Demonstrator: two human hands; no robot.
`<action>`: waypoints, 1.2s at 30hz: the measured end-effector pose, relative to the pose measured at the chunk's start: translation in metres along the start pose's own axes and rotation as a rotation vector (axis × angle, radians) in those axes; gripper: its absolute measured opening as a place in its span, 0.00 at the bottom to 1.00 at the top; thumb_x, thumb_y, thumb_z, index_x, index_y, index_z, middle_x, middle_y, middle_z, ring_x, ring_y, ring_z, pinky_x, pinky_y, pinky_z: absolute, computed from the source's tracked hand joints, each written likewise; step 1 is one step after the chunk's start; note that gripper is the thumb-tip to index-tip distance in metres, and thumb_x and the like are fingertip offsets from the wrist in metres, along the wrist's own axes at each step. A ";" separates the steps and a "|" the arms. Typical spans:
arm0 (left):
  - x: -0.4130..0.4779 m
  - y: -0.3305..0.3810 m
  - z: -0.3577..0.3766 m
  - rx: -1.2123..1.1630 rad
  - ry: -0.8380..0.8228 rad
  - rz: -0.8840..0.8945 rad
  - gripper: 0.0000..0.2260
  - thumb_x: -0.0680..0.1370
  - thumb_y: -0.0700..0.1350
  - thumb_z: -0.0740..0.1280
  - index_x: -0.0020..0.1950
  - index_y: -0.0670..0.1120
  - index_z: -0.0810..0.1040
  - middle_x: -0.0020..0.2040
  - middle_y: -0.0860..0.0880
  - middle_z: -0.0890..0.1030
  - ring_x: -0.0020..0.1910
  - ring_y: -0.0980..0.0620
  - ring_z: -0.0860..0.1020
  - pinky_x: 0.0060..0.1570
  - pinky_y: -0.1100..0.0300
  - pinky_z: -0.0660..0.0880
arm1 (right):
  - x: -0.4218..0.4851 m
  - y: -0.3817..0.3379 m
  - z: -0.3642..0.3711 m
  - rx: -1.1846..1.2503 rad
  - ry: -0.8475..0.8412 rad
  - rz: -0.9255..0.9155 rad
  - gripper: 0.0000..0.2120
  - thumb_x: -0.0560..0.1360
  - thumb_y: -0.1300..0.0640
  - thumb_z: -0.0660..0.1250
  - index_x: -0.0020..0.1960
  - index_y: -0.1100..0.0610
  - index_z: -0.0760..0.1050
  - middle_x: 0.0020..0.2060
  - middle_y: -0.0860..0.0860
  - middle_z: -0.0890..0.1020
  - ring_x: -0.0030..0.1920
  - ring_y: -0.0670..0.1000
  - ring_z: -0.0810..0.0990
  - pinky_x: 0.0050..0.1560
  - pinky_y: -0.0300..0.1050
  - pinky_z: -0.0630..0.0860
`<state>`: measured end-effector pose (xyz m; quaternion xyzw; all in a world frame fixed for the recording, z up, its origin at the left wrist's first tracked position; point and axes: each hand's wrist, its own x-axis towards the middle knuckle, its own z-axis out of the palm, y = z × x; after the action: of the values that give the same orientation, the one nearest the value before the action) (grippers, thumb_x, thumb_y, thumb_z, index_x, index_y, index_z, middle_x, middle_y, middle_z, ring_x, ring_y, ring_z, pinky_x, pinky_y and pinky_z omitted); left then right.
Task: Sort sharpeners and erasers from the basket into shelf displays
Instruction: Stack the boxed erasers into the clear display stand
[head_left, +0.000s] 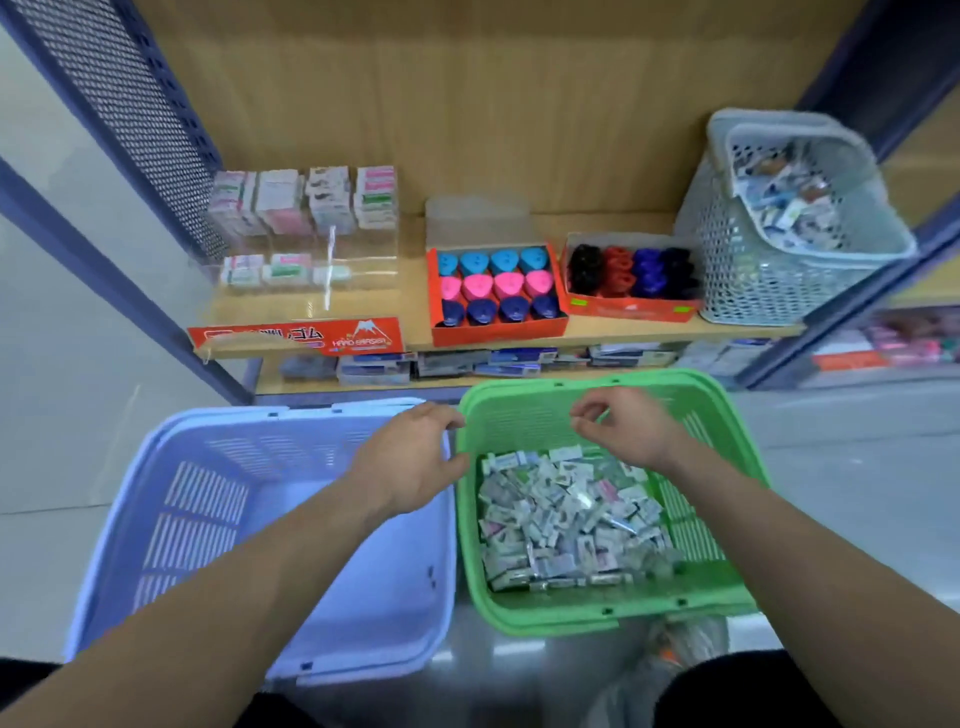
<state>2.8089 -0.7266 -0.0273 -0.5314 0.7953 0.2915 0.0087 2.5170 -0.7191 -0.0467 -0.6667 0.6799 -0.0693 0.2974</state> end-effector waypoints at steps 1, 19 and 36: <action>0.005 0.006 0.014 -0.026 0.012 -0.016 0.21 0.79 0.53 0.68 0.70 0.50 0.73 0.70 0.50 0.74 0.68 0.48 0.72 0.67 0.53 0.69 | -0.002 0.015 0.011 -0.015 -0.054 0.022 0.10 0.79 0.52 0.69 0.57 0.55 0.82 0.50 0.50 0.84 0.42 0.43 0.79 0.44 0.36 0.73; 0.042 -0.008 0.100 0.162 0.252 0.307 0.13 0.72 0.53 0.67 0.53 0.51 0.83 0.55 0.55 0.82 0.62 0.48 0.74 0.76 0.52 0.54 | 0.058 0.108 0.183 -0.418 -0.487 -0.200 0.56 0.64 0.24 0.67 0.81 0.49 0.50 0.80 0.50 0.56 0.77 0.55 0.56 0.76 0.57 0.54; 0.041 -0.005 0.099 0.096 0.216 0.267 0.11 0.72 0.52 0.66 0.52 0.52 0.82 0.53 0.57 0.81 0.62 0.49 0.73 0.76 0.51 0.56 | 0.058 0.077 0.211 -0.256 -0.368 -0.050 0.54 0.65 0.23 0.66 0.80 0.49 0.52 0.73 0.53 0.68 0.64 0.56 0.75 0.62 0.53 0.75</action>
<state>2.7666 -0.7155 -0.1250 -0.4483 0.8682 0.1930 -0.0901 2.5587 -0.7021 -0.2743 -0.7172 0.6006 0.1331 0.3273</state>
